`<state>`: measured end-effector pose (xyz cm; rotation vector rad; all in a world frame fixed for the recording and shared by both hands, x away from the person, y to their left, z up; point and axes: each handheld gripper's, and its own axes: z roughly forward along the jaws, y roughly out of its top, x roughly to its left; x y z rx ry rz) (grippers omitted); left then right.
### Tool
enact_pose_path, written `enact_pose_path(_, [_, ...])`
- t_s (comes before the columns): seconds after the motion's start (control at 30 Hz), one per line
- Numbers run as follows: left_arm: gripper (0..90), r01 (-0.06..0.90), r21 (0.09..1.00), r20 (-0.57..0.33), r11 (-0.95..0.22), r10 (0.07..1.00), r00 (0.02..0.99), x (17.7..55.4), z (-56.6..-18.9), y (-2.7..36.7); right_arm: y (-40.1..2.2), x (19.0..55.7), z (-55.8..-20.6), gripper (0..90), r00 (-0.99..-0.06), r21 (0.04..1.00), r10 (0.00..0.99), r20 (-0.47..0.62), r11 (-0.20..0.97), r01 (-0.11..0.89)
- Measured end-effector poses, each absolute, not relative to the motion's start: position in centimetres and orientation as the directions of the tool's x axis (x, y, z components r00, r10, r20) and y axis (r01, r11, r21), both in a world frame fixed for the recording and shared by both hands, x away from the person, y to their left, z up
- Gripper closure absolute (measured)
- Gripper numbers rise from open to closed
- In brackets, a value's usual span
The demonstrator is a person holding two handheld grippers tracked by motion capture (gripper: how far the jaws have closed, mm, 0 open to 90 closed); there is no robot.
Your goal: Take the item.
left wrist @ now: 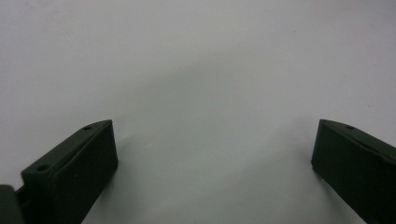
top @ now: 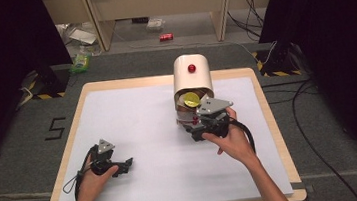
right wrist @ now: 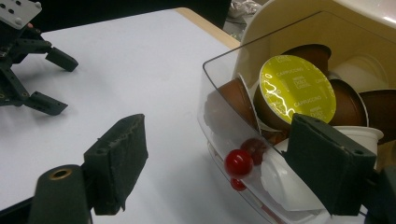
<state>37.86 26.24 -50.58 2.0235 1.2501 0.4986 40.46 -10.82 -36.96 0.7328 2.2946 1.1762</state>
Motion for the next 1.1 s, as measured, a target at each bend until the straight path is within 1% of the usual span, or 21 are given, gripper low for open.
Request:
enact_pose_path(0.27, [0.0, 0.619, 0.729, -0.036, -0.292, 0.887, 0.461, 37.9, -50.6, 26.2, -11.0, 40.1, -37.0, 21.5, -0.762, 0.831, 0.631, -0.148, 0.497, 0.251])
enact_pose_path(0.47, [0.0, 0.619, 0.729, -0.036, -0.292, 0.887, 0.461, 37.9, -50.6, 26.2, -11.2, 39.1, -37.1, 23.4, -0.774, 0.826, 0.619, -0.135, 0.502, 0.258])
enact_pose_path(1.1, [0.0, 0.619, 0.729, -0.036, -0.292, 0.887, 0.461, 37.9, -50.6, 26.2, -11.2, 37.0, -37.7, 23.8, -0.780, 0.815, 0.606, -0.156, 0.525, 0.245])
